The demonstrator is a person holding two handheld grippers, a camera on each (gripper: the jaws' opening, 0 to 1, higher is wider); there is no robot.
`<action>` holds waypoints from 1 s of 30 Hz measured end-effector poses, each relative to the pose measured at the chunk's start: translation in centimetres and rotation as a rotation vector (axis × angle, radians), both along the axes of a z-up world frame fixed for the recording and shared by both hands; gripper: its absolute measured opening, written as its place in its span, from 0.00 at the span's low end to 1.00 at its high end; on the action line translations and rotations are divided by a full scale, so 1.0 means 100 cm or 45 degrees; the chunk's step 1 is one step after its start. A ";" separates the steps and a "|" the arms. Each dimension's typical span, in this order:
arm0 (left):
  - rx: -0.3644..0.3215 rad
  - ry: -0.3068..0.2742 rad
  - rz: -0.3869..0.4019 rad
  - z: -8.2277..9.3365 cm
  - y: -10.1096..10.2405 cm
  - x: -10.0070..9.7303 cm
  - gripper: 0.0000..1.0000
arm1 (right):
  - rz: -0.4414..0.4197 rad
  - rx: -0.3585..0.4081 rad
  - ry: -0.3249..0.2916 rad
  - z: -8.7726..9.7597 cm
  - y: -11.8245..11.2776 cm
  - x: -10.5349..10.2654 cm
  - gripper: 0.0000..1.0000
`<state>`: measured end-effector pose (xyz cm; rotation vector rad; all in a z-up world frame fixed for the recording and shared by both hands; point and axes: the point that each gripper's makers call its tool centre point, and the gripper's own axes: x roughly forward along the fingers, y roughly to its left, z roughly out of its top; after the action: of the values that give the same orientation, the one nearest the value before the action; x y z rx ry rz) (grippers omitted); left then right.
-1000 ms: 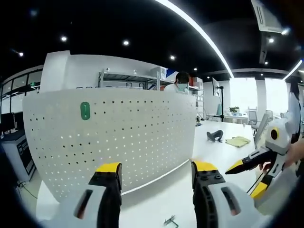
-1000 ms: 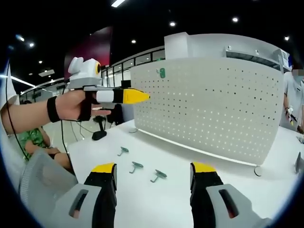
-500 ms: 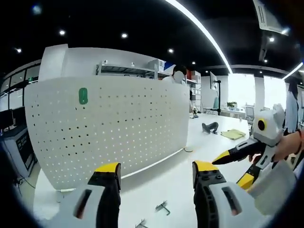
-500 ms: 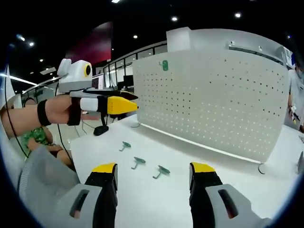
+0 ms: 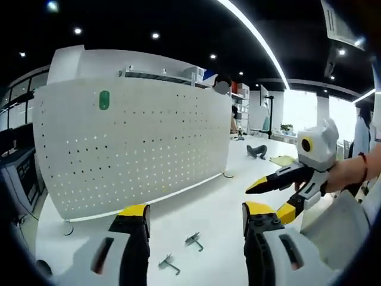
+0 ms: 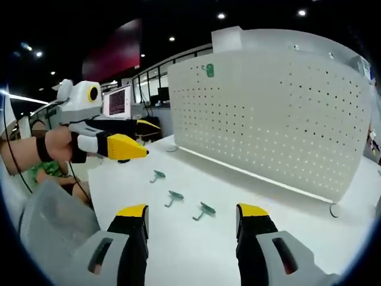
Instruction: Insert the hook assembly into the mounting plate slot until the hook locks in place.
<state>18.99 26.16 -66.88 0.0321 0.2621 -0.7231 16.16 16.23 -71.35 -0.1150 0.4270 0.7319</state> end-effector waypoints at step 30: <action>-0.035 0.101 -0.040 -0.032 0.002 -0.021 0.65 | 0.010 -0.034 0.097 -0.029 0.004 0.021 0.54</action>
<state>16.89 26.39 -70.11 -0.0183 0.3278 -0.7598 18.31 16.63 -74.28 -0.1145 0.5094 0.7402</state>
